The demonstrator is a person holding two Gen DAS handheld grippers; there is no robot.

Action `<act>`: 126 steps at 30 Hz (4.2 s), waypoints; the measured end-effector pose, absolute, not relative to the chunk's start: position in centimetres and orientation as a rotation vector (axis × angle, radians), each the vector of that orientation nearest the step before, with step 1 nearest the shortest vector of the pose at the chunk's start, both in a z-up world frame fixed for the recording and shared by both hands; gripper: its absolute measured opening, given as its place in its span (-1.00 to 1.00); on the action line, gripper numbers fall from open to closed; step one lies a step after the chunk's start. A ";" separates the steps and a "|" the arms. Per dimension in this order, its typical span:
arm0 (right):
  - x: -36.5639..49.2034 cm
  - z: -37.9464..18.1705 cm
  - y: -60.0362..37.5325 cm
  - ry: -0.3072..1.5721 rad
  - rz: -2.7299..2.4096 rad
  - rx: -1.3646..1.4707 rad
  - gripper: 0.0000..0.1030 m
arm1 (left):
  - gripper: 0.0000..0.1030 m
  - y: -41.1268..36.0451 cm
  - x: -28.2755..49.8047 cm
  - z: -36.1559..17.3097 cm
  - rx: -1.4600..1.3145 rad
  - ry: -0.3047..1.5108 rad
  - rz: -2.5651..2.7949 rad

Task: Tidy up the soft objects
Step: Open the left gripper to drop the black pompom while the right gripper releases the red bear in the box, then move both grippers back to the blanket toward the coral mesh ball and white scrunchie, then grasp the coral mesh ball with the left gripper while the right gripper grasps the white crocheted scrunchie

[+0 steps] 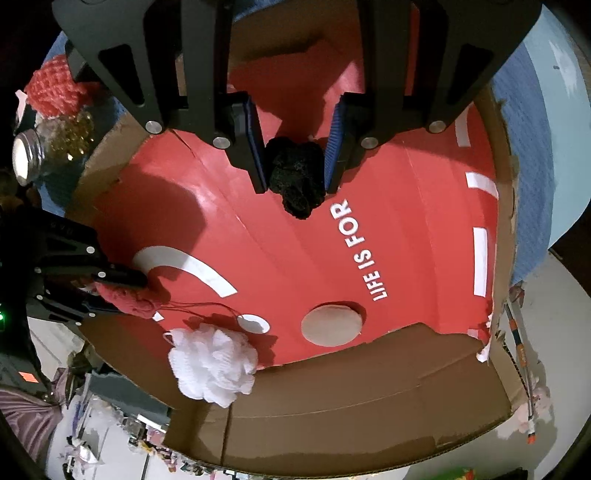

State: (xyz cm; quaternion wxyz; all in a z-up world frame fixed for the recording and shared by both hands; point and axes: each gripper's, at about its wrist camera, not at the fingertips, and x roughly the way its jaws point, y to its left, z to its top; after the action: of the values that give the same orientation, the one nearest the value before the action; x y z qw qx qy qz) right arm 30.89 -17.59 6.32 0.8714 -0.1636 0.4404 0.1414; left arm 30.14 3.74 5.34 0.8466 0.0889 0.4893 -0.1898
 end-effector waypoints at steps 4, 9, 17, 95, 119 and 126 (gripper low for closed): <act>31.8 6.2 -17.5 0.938 0.287 -0.345 -0.17 | -0.44 3.6 30.9 5.3 0.192 1.031 -0.388; 32.2 6.0 -17.4 0.945 0.283 -0.357 -0.17 | -0.44 3.5 31.3 5.2 0.188 1.025 -0.379; 32.2 6.0 -17.3 0.949 0.286 -0.366 -0.14 | -0.43 3.0 31.3 5.2 0.195 1.017 -0.384; 3.9 7.3 -23.2 0.553 0.167 -0.045 1.00 | 0.80 2.6 3.2 5.3 -0.030 0.588 -0.225; 6.4 6.4 -24.8 0.627 0.226 -0.003 1.00 | 0.79 0.3 5.7 6.2 -0.039 0.648 -0.370; 8.5 5.5 -25.8 0.710 0.355 0.001 0.97 | 0.70 -4.2 6.6 7.1 0.035 0.630 -0.448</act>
State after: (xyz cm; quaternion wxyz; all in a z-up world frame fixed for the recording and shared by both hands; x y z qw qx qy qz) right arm 8.50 -25.84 5.47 0.9223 0.0007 0.3456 0.1728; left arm 6.62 -4.22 7.13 0.9260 0.0169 0.3074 -0.2186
